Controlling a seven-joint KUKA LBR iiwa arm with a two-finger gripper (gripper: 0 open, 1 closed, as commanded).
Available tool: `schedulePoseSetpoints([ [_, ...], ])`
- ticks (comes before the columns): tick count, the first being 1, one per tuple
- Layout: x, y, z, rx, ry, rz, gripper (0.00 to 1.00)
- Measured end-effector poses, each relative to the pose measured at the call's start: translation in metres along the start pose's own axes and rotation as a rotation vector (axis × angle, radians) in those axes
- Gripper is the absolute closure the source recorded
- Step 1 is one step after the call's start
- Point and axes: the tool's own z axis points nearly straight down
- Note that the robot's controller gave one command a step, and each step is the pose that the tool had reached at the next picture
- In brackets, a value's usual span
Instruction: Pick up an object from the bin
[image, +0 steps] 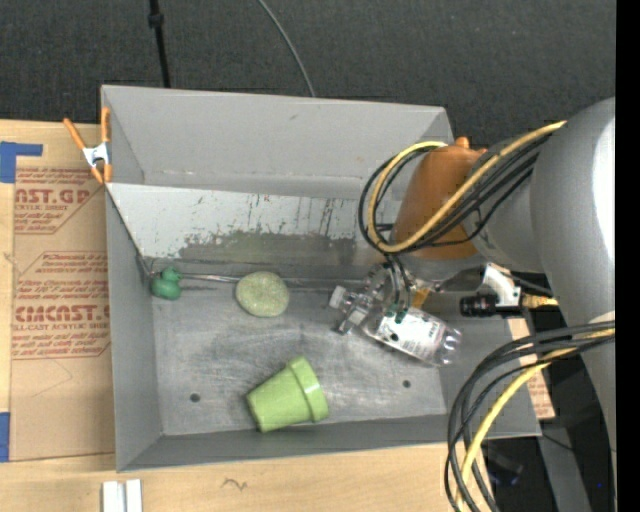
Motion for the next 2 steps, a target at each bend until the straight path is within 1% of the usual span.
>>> schedulePoseSetpoints([
  [1, 0.002, 0.0, -0.009, 0.003, 0.011, -0.001, 1.0],
  [2, 0.002, 0.0, -0.023, 0.002, 0.009, -0.001, 1.0],
])
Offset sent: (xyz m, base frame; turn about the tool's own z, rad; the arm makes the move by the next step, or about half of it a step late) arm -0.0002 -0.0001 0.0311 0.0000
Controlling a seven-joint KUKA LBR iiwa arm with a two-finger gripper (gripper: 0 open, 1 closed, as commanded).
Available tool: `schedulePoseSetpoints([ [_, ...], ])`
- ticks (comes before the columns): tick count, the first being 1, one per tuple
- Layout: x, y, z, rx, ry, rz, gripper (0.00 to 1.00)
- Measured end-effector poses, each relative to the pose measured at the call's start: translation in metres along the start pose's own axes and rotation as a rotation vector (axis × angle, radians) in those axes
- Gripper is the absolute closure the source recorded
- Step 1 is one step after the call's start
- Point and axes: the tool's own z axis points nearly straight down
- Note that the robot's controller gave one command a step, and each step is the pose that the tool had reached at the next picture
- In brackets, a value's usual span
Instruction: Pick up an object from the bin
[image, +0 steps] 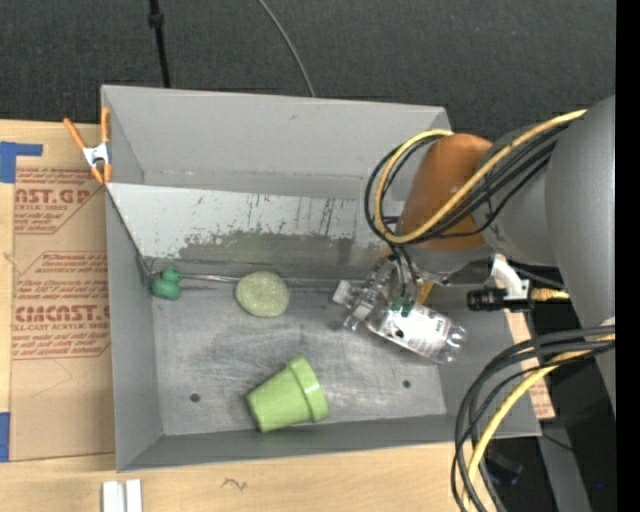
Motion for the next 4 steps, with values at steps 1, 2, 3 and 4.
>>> schedulePoseSetpoints([
  [1, -0.001, 0.001, -0.006, -0.002, -0.004, 0.0, 1.0],
  [2, 0.001, 0.0, -0.013, 0.002, 0.004, 0.0, 1.0],
  [3, 0.002, 0.0, -0.035, 0.002, 0.006, 0.0, 1.0],
  [4, 0.0, 0.0, -0.052, -0.001, 0.0, 0.0, 1.0],
])
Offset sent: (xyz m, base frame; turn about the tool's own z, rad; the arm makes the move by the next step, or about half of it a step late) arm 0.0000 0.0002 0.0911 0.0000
